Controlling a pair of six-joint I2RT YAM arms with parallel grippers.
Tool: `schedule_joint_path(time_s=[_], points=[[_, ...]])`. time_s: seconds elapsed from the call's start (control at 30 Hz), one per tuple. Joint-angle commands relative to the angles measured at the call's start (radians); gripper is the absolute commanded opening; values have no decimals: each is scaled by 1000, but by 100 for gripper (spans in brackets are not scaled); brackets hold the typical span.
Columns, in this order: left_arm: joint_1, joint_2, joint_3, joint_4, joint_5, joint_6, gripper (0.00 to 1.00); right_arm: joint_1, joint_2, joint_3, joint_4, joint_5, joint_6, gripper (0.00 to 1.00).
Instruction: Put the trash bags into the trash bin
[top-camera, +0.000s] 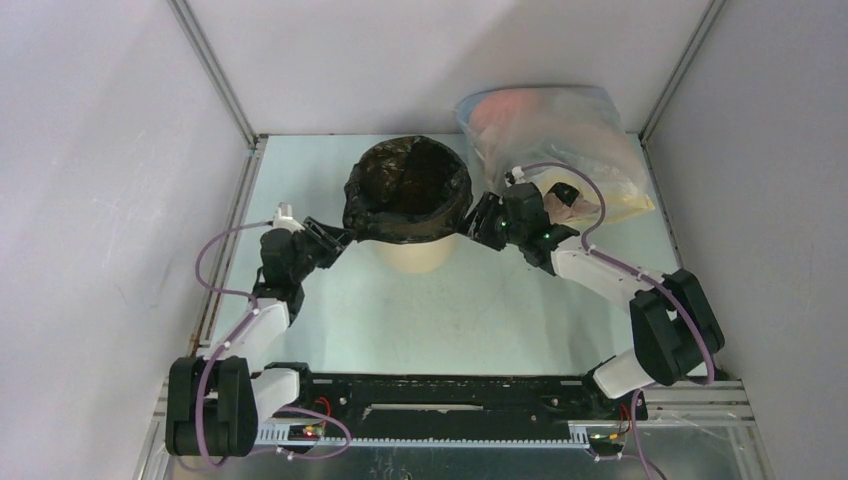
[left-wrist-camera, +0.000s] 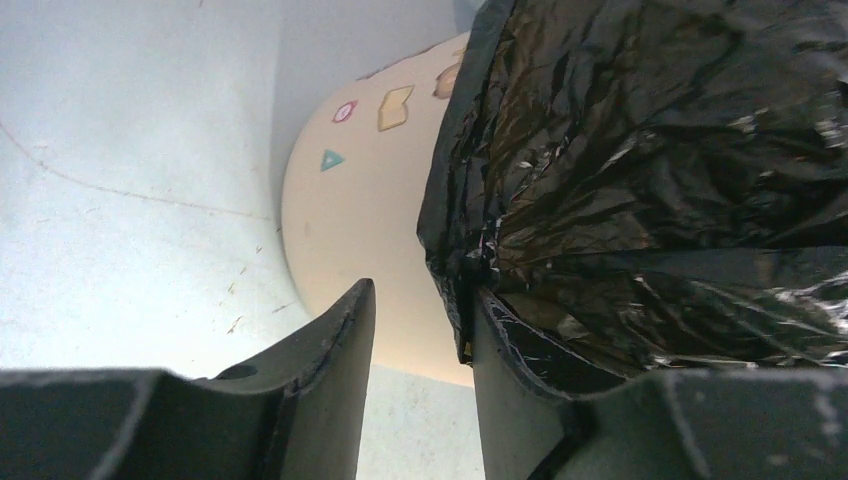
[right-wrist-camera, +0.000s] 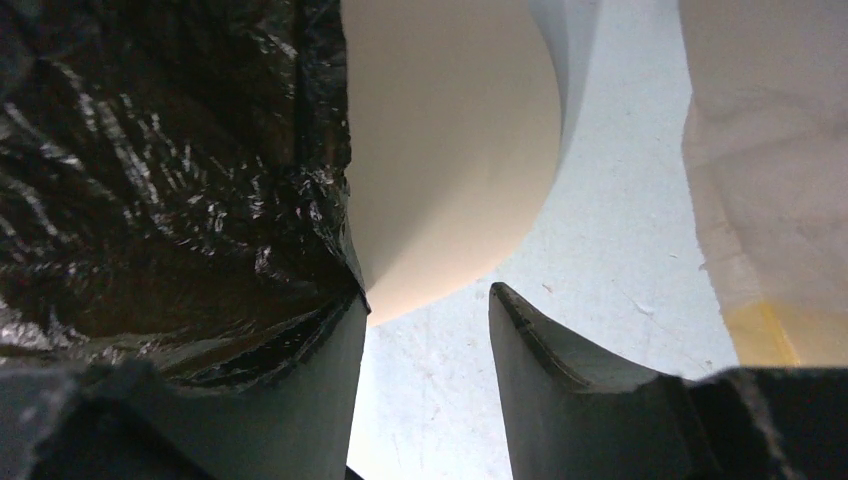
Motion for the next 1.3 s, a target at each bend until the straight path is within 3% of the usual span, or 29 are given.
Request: schedule_joint_path(time_s=[0.0, 0.2, 0.4, 0.57, 0.7, 0.8, 0.9, 0.97, 1.27], points=[[1, 10, -25, 83, 17, 40, 44, -11, 29, 4, 46, -11, -22, 51], [1, 10, -25, 78, 11, 67, 44, -26, 2, -33, 74, -18, -39, 53], [1, -37, -44, 33, -100, 103, 50, -36, -82, -66, 36, 61, -77, 64], [1, -53, -41, 18, -87, 118, 50, -35, -131, -78, 61, 48, -120, 62], [1, -144, -36, -32, -25, 122, 59, 16, -181, -78, 76, 38, -161, 64], [1, -237, -37, -110, -12, 108, 70, 71, -214, -79, 37, 76, -151, 73], [1, -347, -59, -179, -5, 79, 80, 143, -257, -139, 45, 136, -102, 91], [1, -402, -85, -190, 13, 43, 84, 171, -285, -207, 137, 130, -48, 96], [-110, -442, -169, -30, 11, -240, 89, 300, -259, -265, 300, 261, 266, 97]])
